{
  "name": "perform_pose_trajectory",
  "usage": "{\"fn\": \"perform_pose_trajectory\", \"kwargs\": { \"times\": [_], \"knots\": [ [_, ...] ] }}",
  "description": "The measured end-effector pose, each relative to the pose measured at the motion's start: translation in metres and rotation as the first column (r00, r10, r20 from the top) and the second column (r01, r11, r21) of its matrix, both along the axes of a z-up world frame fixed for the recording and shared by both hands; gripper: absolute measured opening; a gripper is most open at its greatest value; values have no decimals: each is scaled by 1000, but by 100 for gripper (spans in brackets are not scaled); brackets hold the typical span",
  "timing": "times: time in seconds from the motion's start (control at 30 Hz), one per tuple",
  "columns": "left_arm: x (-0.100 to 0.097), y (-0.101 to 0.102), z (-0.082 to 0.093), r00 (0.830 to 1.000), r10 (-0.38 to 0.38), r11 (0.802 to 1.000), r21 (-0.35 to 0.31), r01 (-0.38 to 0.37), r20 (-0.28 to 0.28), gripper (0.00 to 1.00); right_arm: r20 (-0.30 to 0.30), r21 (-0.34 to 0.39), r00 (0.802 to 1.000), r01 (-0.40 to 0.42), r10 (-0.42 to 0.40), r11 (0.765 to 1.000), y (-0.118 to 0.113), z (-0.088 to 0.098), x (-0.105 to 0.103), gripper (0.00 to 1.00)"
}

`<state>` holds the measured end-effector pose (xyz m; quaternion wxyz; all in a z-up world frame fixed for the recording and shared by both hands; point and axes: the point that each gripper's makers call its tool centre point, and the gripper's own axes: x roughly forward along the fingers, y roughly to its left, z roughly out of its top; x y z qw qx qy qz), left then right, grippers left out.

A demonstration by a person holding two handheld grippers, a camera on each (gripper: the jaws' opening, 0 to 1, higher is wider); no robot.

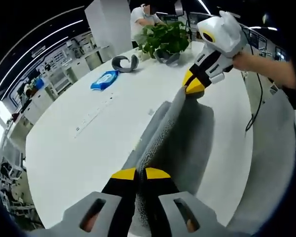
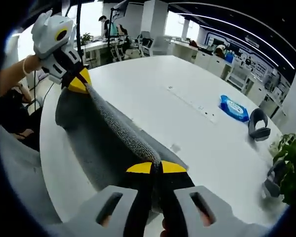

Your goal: Fold the towel on the table until its edges align and the towel forms a compact rectangular stack.

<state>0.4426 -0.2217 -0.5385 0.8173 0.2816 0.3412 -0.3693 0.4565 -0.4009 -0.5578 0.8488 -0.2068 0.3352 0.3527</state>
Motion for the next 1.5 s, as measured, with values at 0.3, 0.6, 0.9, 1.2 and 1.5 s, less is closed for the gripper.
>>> {"fn": "perform_pose_trajectory", "kwargs": {
  "times": [0.3, 0.6, 0.9, 1.2, 1.5],
  "knots": [
    [8, 10, -16, 999, -29, 998, 59, 31, -33, 5, -16, -34, 1000, -11, 10, 999, 3, -24, 12, 1],
    [18, 36, -39, 998, -14, 989, 143, 21, -53, 4, -21, -75, 1000, -23, 21, 997, 6, -44, 22, 1],
    [31, 65, -63, 997, 29, 972, 236, -13, -66, 3, -15, -126, 999, -36, 34, 991, 6, -65, 30, 2],
    [26, 88, -79, 993, 107, 949, 301, -90, -40, 1, 42, -175, 998, -47, 56, 983, 0, -67, 37, 8],
    [26, 75, -56, 991, 132, 974, 184, -133, 17, 1, 38, -82, 997, 73, -70, 994, -18, -47, 27, 9]
  ]
}}
